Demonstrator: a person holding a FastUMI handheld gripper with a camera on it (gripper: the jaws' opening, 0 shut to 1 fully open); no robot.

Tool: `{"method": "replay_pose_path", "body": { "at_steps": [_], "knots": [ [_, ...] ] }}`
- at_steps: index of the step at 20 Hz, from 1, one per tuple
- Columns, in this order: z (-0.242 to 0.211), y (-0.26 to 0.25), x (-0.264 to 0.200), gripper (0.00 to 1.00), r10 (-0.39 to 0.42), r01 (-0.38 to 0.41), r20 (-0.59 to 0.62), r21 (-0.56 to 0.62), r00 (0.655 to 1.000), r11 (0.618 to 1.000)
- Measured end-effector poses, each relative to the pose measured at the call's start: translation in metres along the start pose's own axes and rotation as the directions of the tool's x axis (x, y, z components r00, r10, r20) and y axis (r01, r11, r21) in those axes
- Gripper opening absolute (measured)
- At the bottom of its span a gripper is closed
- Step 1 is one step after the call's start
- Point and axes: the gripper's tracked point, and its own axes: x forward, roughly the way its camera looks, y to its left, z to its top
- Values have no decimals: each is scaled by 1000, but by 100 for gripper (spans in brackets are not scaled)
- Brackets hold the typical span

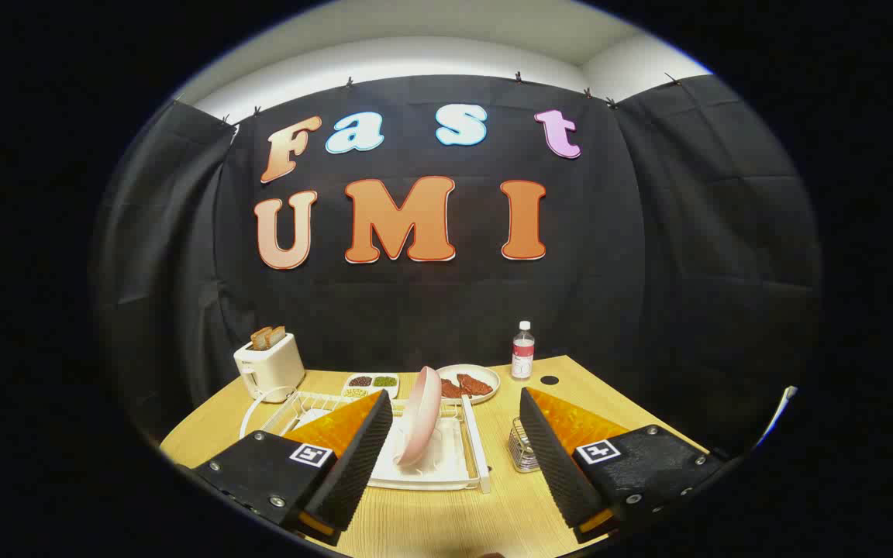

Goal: Take the plate from the dish rack, then take the spoon from the basket and place it into the plate.

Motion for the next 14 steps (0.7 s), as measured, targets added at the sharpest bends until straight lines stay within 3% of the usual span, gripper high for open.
{"method": "replay_pose_path", "body": {
  "at_steps": [14],
  "knots": [
    [-4,-8,-7,98,-11,11,-6,5,1000,1000]
  ]
}}
